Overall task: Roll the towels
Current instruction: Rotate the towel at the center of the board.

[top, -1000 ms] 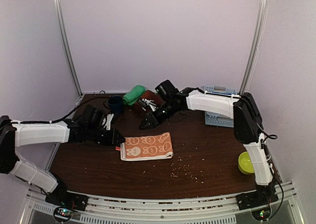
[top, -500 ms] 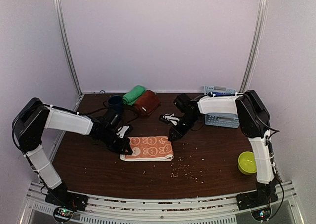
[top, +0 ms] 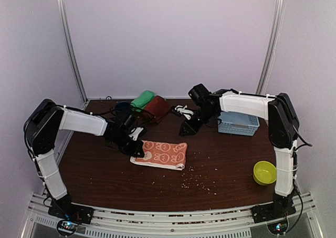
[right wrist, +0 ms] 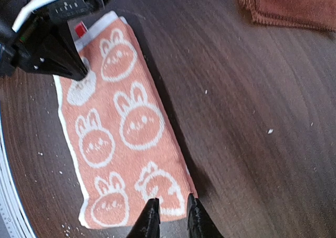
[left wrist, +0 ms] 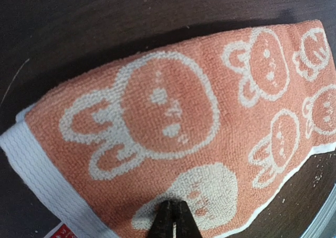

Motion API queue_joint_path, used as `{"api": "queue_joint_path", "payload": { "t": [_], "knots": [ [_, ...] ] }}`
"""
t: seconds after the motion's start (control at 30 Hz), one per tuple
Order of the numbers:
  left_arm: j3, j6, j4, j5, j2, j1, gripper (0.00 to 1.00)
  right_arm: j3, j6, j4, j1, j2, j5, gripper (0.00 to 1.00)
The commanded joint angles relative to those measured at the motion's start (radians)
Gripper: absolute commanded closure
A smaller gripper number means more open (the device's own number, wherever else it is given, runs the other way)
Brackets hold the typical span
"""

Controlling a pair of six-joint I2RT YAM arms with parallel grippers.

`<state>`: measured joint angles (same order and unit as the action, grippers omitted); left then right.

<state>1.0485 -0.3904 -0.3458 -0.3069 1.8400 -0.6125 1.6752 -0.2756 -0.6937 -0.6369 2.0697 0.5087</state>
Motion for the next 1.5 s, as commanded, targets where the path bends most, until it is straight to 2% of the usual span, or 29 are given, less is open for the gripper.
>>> {"api": "queue_joint_path", "payload": {
  "t": [0.0, 0.2, 0.4, 0.57, 0.67, 0.8, 0.93, 1.1, 1.2, 1.3, 1.47],
  "knots": [
    [0.051, 0.087, -0.02, 0.058, 0.056, 0.012, 0.93, 0.067, -0.029, 0.011, -0.001, 0.08, 0.031, 0.8],
    [0.146, 0.155, -0.015, 0.063, 0.146, 0.023, 0.93, 0.036, -0.046, 0.022, -0.001, 0.133, 0.018, 0.81],
    [0.241, 0.179, 0.027, 0.071, 0.22, 0.023, 0.93, -0.123, -0.073, 0.0, -0.003, 0.033, 0.03, 0.82],
    [0.318, 0.169, 0.125, 0.014, 0.282, 0.023, 0.93, -0.307, -0.06, -0.008, -0.057, -0.076, 0.129, 0.82],
    [0.355, 0.153, 0.176, -0.03, 0.296, 0.023, 0.91, -0.354, -0.081, -0.043, -0.122, -0.103, 0.237, 0.8],
    [0.326, 0.154, 0.233, -0.049, 0.194, 0.021, 0.87, -0.291, -0.128, -0.12, -0.115, -0.121, 0.324, 0.78],
    [0.164, 0.158, 0.297, -0.083, 0.026, 0.005, 0.79, -0.238, -0.114, -0.135, -0.028, -0.15, 0.366, 0.75],
    [-0.045, 0.141, 0.38, -0.164, -0.11, -0.055, 0.84, -0.161, 0.009, -0.025, 0.061, -0.134, 0.319, 0.75],
    [-0.124, 0.096, 0.472, -0.211, -0.123, -0.099, 0.86, -0.093, 0.073, 0.055, 0.068, -0.093, 0.26, 0.75],
    [-0.141, 0.08, 0.535, -0.228, -0.093, -0.135, 0.86, -0.019, 0.149, 0.128, 0.068, -0.027, 0.244, 0.75],
    [-0.127, 0.097, 0.586, -0.223, -0.024, -0.197, 0.87, 0.126, 0.233, 0.122, 0.06, 0.128, 0.297, 0.77]
  ]
}}
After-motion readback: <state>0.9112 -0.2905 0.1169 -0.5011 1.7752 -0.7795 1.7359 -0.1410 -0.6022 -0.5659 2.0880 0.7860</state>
